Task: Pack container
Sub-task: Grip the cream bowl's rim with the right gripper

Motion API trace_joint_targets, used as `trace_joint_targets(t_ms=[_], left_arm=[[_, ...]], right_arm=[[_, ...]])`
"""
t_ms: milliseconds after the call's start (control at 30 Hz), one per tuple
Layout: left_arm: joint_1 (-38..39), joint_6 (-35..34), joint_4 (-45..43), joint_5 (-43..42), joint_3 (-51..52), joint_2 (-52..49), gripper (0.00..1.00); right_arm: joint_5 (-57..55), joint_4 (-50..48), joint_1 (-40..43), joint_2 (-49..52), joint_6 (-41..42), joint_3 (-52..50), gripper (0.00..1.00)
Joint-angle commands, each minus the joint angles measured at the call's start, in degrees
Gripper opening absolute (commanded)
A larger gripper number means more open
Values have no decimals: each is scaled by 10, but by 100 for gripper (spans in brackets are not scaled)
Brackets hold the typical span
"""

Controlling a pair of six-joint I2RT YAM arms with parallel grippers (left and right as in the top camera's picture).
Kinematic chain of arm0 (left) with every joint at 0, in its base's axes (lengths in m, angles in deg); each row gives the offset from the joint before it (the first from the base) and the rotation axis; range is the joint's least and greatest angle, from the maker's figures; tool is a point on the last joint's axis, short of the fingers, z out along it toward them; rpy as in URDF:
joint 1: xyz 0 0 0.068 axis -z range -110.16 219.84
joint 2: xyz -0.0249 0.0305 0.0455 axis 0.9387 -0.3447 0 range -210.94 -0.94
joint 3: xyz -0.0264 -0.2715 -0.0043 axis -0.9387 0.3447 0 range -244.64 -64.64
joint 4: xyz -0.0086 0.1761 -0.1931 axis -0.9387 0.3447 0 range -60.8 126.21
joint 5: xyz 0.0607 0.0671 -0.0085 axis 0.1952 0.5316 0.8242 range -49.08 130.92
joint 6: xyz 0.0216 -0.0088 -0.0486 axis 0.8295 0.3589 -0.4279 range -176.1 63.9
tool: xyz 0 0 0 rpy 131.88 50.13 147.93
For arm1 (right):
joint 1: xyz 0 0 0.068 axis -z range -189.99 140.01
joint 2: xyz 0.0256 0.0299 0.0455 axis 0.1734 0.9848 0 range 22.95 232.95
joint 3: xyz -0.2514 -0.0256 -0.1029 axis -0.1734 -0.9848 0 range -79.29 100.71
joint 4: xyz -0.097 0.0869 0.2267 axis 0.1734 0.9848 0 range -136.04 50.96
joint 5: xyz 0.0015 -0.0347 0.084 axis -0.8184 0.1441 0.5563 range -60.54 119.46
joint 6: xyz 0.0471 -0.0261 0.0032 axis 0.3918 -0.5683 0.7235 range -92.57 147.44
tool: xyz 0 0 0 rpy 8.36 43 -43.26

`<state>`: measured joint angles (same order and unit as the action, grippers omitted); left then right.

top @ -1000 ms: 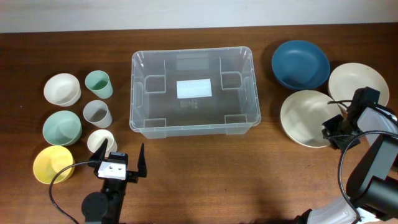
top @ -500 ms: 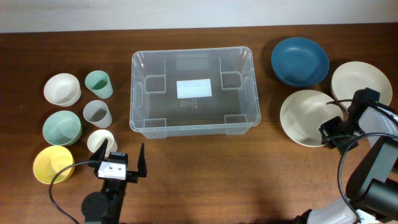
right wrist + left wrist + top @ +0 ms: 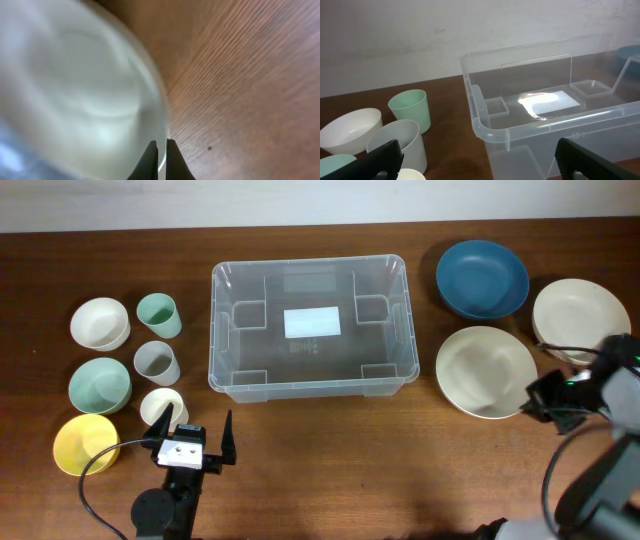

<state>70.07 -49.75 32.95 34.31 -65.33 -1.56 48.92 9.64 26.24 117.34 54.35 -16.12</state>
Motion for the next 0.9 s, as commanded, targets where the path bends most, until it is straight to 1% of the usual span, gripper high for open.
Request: trace_joint_targets(t_ms=[0,100,167,200,233,267,300,333,433,600,667,767,867], left_arm=[[-3,-5,3,4,2,3,99],[-3,-5,3,4,2,3,99],[-3,-5,3,4,2,3,99],[-3,-5,3,4,2,3,99],[-3,-5,3,4,2,3,99],[-3,-5,3,4,2,3,99],[-3,-5,3,4,2,3,99],[-3,-5,3,4,2,3,99],[-3,-5,3,4,2,3,99],[-3,-5,3,4,2,3,99],[-3,-5,3,4,2,3,99],[-3,-5,3,4,2,3,99],[-3,-5,3,4,2,3,99]], right_arm=[[55,7,29,-108,-38,-3,4],[73,14,38,-174,-53,-3,4],[51,23,38,-201,-57,-3,4],[26,26,35,-209,-57,-3,8],[7,27,33,-211,-57,-3,15],[-21,28,31,-205,-55,-5,35],[-25,28,31,-199,-55,-8,39],[-28,27,31,-192,-55,-11,41],[-31,10,31,-161,-53,-35,41],[-30,-63,31,-89,-53,-86,41],[-30,-81,31,-62,-53,-92,40],[-29,-107,31,-29,-55,-92,37],[-19,-127,28,-13,-55,-92,37]])
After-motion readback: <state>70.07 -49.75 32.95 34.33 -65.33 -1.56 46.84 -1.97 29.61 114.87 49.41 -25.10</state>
